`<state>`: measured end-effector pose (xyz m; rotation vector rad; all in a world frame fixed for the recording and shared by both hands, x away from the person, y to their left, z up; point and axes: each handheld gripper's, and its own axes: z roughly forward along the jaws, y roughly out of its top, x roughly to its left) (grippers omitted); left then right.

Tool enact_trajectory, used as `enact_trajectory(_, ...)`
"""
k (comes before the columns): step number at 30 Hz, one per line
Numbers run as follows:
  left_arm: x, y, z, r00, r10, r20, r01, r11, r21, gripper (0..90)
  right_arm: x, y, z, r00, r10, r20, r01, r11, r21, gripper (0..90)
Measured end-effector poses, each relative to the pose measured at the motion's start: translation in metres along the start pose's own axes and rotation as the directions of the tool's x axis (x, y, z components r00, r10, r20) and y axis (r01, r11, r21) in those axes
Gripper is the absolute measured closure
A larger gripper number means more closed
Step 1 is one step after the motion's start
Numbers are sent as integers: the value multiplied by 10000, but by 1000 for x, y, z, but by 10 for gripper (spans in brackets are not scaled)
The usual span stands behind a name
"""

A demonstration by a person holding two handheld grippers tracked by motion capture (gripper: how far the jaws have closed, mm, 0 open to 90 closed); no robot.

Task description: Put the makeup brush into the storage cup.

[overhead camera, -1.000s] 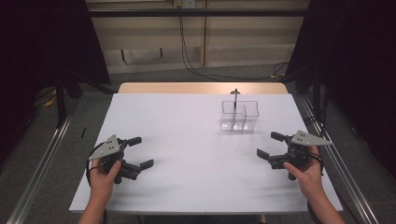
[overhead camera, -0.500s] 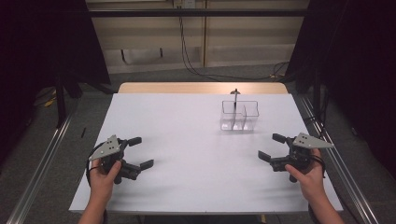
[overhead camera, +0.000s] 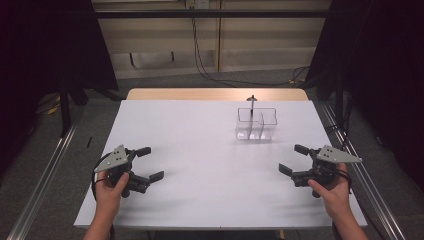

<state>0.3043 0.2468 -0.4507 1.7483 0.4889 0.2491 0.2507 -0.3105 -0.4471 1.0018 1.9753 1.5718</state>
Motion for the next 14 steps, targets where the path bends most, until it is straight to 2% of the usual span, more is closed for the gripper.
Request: enact_trajectory(14,-1,0,-2,10000,-43,-31,43,10000,-29,0,-1,-3,2,10000,-78,-52,79,9998,208,22)
